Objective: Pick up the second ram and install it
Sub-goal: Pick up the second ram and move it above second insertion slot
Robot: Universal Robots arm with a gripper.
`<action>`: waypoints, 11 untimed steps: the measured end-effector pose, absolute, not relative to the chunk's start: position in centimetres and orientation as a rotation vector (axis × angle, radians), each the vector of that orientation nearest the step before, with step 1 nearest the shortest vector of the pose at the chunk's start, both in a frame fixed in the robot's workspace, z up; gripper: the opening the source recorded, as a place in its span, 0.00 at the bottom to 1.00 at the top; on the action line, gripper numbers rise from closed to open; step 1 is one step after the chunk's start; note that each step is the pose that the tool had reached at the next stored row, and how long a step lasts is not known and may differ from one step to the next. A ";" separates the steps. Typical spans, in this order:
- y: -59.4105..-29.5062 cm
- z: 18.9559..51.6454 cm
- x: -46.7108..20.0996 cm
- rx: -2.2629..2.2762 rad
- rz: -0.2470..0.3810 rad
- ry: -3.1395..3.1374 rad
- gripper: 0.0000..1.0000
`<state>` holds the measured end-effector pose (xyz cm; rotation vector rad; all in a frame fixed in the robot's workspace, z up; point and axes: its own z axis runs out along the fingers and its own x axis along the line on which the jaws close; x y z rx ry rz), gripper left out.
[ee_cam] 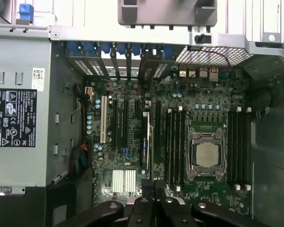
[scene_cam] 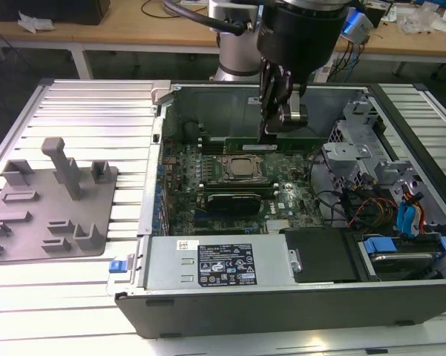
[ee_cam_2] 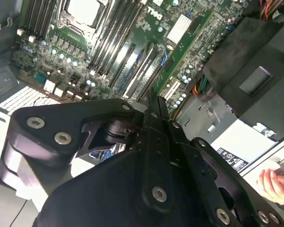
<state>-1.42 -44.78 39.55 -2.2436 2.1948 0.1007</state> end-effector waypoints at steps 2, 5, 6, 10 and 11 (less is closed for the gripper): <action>-44.6 39.4 -1.4 -2.243 0.101 2.195 0.09; -44.1 39.1 -1.4 -2.244 0.101 2.195 0.09; -43.7 39.0 -1.4 -2.244 0.101 2.195 0.09; -42.5 38.3 -1.5 -2.243 0.100 2.194 0.09; -42.3 38.0 -1.6 -2.243 0.100 2.194 0.09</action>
